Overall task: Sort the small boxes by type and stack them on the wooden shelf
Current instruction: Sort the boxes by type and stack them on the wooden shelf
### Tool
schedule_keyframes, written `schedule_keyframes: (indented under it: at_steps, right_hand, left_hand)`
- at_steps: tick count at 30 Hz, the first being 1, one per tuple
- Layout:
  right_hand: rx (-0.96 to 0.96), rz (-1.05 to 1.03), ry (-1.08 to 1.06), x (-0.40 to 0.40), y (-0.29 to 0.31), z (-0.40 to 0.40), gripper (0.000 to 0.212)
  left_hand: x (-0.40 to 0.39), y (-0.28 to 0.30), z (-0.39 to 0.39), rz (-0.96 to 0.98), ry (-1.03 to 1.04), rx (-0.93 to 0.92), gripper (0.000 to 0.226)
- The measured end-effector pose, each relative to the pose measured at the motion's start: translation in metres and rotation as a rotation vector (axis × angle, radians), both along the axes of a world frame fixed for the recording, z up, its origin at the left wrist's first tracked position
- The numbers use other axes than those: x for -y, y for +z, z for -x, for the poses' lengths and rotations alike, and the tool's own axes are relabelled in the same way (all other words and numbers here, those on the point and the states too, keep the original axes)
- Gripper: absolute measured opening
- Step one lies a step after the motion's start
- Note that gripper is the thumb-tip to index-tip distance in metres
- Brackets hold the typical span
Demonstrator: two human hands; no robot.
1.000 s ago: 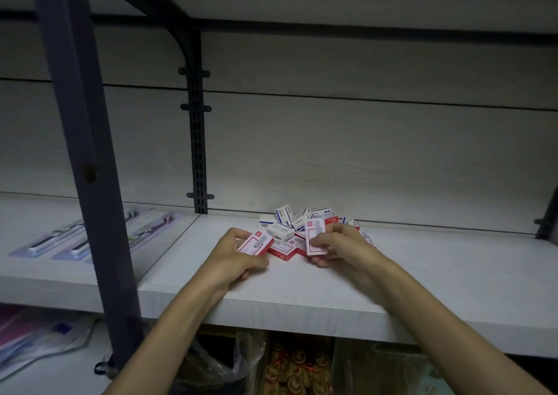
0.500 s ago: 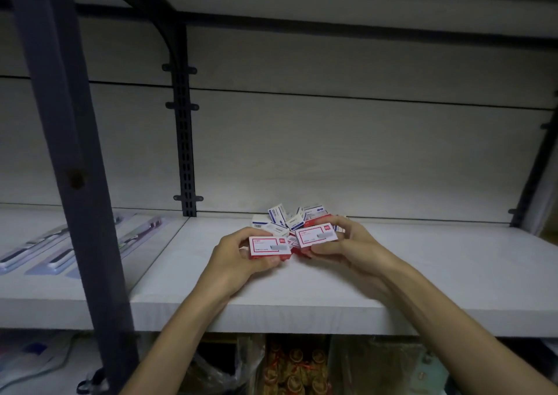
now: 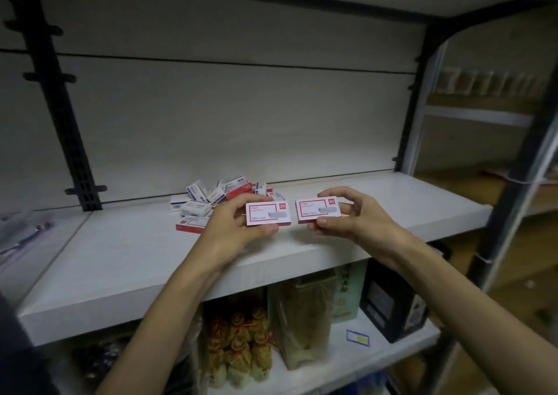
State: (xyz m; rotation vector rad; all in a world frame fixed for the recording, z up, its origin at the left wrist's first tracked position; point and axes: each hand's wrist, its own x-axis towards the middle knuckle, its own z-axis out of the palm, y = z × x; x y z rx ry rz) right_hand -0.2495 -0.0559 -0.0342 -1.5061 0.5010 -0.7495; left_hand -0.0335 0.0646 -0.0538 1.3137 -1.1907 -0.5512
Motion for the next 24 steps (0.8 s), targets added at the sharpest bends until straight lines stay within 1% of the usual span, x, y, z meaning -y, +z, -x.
schedule_keyframes:
  at_steps: [4,8,14,17,24]
  right_hand:
    - [0.003,0.015,-0.051,0.012,0.002,0.058,0.047]
    - [-0.032,0.057,-0.111,0.033,0.003,0.128,0.048]
    - [-0.001,0.038,-0.162,0.076,-0.005,0.256,0.047]
    - [-0.019,0.058,-0.187,0.100,-0.010,0.314,0.047]
    - [-0.066,0.062,-0.213,0.168,-0.020,0.419,0.045]
  left_hand:
    - [0.026,0.003,0.054,-0.009,-0.077,0.046,0.047]
    - [0.058,0.003,0.126,-0.012,-0.099,0.083,0.043]
    - [0.116,-0.001,0.251,-0.010,-0.171,0.054,0.043]
    - [0.147,-0.008,0.306,-0.002,-0.190,0.052,0.043]
    - [0.211,-0.020,0.414,-0.026,-0.191,0.045,0.042]
